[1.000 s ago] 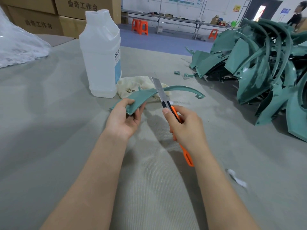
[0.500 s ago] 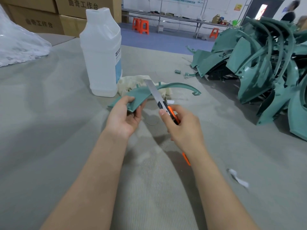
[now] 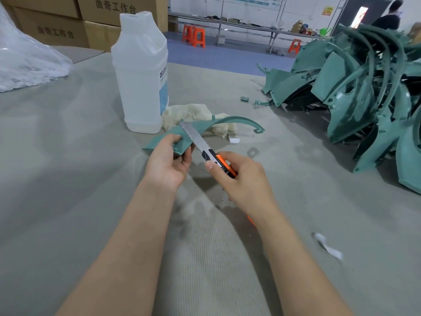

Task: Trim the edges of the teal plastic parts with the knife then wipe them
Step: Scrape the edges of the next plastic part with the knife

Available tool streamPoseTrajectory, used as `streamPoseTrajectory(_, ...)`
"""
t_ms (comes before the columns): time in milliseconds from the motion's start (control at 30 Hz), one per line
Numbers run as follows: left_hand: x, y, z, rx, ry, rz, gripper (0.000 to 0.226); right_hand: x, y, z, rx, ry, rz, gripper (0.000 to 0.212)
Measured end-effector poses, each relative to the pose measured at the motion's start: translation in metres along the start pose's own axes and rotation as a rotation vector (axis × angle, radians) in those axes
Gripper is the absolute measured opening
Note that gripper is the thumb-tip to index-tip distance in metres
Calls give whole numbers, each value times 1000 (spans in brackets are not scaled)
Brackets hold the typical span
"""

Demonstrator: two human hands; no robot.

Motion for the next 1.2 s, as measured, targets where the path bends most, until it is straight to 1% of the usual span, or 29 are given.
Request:
streamPoseTrajectory(67,0,1,0,0,0,7,6,1,0,0,25,1,0,24)
streamPoseTrajectory(167,1,3,1,7,-27,28,28,4,-1,1,64,-26,-25,22)
streamPoseTrajectory(233,1,4,1,21,-61,25,36,7,-2,2,103,-34,-42,23)
streamPoseTrajectory(300,0,3,1,34,-62,13,36,9,-3,3,146,-5,-56,23)
streamPoseTrajectory(367,0,2,1,45,-64,14,27,11,-3,1,146,62,-54,18)
streamPoseTrajectory(433,0,1,3,58,-48,8,11,11,-2,-3,57,130,-40,10)
streamPoseTrajectory(467,0,0,4,68,-30,0,8,11,-1,-6,-6,149,-25,10)
streamPoseTrajectory(567,-1,-4,4,102,-1,-15,12,8,-1,-18,-168,142,25,14)
streamPoseTrajectory(667,-1,-6,5,101,32,-1,12,5,-2,-24,-234,143,65,14)
streamPoseTrajectory(900,-3,-8,6,81,91,41,15,0,-1,-26,-235,135,114,17)
streamPoseTrajectory(1033,-3,-8,6,107,57,20,23,1,-1,-24,-220,127,95,17)
streamPoseTrajectory(1200,-2,-7,5,131,45,3,29,6,-1,-19,-155,104,72,13)
Point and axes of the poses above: each hand's wrist, its own y-axis towards the middle knuckle, its own z-axis out of the palm, x = y × z, the point moved 1 cm from there along y, towards the middle knuckle, and after that the axes turned 14 degrees about x, right-handed, at the moved point
